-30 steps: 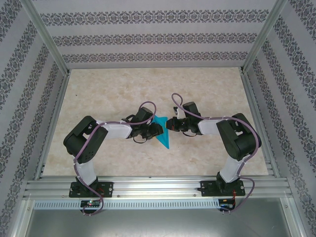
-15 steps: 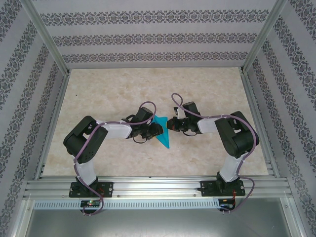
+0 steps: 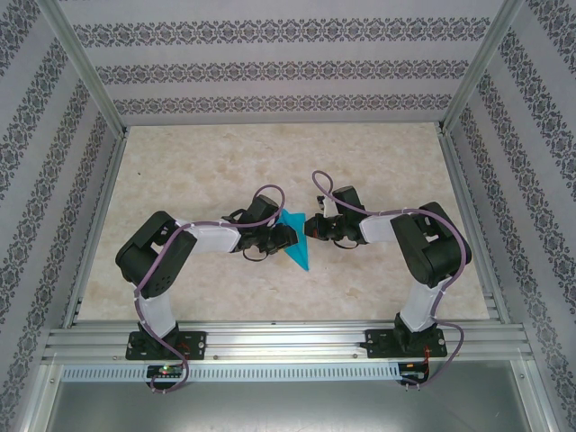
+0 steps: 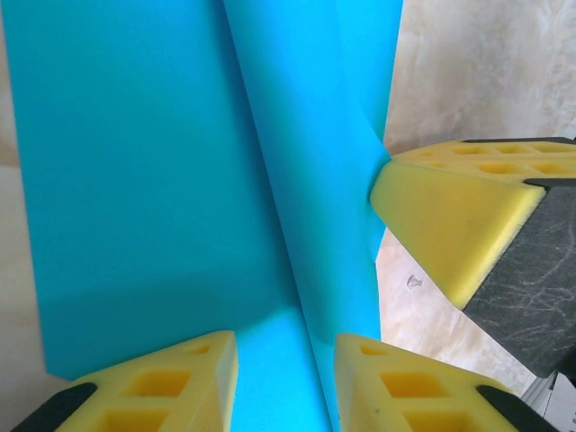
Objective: Fold a paper plane with a square sheet of paper (fold left side to right side)
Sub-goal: Fourth fold the wing at the center of the table.
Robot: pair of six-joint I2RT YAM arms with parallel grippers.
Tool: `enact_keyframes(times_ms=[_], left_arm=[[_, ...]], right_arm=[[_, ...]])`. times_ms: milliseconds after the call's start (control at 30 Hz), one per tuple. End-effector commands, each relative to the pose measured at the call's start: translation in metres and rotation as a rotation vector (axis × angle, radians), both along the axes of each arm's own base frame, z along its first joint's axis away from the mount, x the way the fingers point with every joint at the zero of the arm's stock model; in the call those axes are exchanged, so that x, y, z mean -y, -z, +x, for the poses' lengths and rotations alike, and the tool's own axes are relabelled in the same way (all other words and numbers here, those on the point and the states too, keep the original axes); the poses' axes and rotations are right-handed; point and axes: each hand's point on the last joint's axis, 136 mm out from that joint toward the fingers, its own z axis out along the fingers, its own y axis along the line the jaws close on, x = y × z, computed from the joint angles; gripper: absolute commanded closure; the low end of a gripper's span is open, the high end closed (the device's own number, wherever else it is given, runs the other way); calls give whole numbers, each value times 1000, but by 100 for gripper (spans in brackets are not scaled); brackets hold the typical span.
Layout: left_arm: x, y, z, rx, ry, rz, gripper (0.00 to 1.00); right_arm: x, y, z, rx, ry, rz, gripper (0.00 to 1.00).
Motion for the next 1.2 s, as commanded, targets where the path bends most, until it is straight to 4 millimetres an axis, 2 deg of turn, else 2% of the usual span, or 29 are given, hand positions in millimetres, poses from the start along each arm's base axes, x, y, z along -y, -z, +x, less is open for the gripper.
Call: enact_keyframes(times_ms=[0, 433, 633, 833, 933, 1033, 1167], left_arm=[[-2, 7, -5, -2, 15, 45, 65], [1, 3, -4, 2, 18, 32, 65], [7, -27, 3, 54, 37, 0, 61], [0, -59, 14, 120, 12, -7, 59], [1, -63, 17, 127, 15, -16, 65], [11, -62, 19, 113, 33, -57, 71], [21, -55, 24, 98, 34, -85, 73]], right_arm=[[6, 2, 6, 21, 9, -27, 98], [12, 14, -1, -5, 15, -62, 98], [14, 20, -7, -7, -13, -133, 98], [15, 26, -10, -20, -18, -144, 98], [14, 28, -10, -24, -19, -144, 98], [14, 28, -11, -25, -21, -144, 98], [14, 28, -11, -24, -21, -144, 98]])
